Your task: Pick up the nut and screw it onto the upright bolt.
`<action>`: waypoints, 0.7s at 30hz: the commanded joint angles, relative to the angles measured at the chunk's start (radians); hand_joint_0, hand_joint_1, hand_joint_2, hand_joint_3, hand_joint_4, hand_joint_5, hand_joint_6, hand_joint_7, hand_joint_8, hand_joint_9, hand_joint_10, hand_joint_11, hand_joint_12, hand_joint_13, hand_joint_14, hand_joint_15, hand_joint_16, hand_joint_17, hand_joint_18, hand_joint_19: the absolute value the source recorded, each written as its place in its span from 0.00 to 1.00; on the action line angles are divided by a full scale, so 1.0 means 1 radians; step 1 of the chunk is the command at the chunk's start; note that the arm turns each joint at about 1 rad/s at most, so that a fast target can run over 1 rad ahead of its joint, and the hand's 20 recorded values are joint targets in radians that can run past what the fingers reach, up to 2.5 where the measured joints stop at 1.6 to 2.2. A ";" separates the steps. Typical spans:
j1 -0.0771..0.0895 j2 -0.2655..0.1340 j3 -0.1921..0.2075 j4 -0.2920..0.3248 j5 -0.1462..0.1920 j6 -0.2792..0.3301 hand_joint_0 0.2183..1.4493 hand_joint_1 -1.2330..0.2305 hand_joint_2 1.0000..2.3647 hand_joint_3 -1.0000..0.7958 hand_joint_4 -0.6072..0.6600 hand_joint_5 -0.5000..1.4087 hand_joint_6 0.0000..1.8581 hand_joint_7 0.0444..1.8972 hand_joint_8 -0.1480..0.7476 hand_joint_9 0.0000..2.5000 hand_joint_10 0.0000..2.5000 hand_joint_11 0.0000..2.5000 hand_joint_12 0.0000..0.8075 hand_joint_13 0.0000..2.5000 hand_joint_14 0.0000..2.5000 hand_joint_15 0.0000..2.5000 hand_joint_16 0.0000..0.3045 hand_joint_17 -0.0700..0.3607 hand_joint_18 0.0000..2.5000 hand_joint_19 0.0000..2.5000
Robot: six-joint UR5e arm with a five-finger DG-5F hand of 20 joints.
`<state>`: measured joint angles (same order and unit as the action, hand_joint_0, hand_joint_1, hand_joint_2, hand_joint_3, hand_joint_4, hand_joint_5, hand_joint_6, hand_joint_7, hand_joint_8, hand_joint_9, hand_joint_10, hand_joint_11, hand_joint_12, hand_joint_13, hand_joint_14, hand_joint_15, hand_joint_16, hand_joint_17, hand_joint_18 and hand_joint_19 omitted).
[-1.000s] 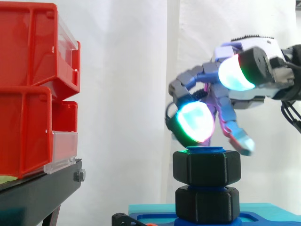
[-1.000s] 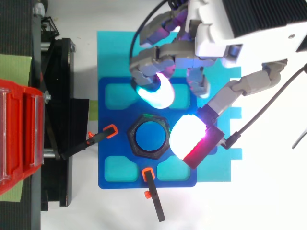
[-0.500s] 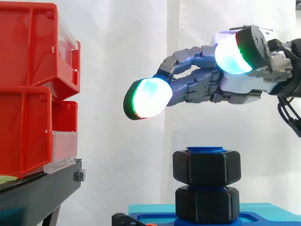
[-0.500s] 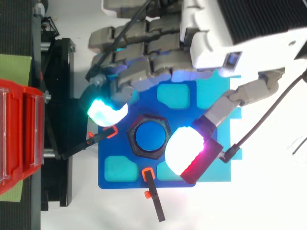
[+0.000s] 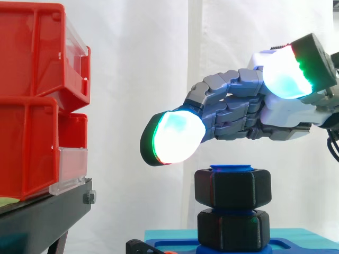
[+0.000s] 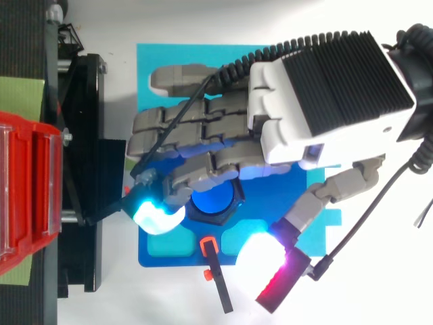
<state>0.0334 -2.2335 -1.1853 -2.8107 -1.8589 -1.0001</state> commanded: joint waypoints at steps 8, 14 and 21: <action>0.011 0.000 0.000 -0.003 0.007 0.001 0.18 0.69 0.00 0.28 0.57 0.15 0.27 0.32 0.40 0.07 0.00 0.00 0.41 0.00 0.00 0.00 0.14 0.38 0.00 0.00; 0.016 0.000 0.000 0.010 0.046 0.001 0.18 0.69 0.00 0.28 0.58 0.15 0.27 0.32 0.40 0.08 0.00 0.00 0.42 0.01 0.00 0.00 0.14 0.38 0.00 0.00; 0.020 -0.002 0.000 0.004 0.081 0.000 0.18 0.69 0.00 0.28 0.58 0.15 0.27 0.33 0.41 0.08 0.00 0.00 0.42 0.01 0.00 0.00 0.14 0.38 0.00 0.00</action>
<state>0.0524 -2.2341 -1.1862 -2.8034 -1.7919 -1.0000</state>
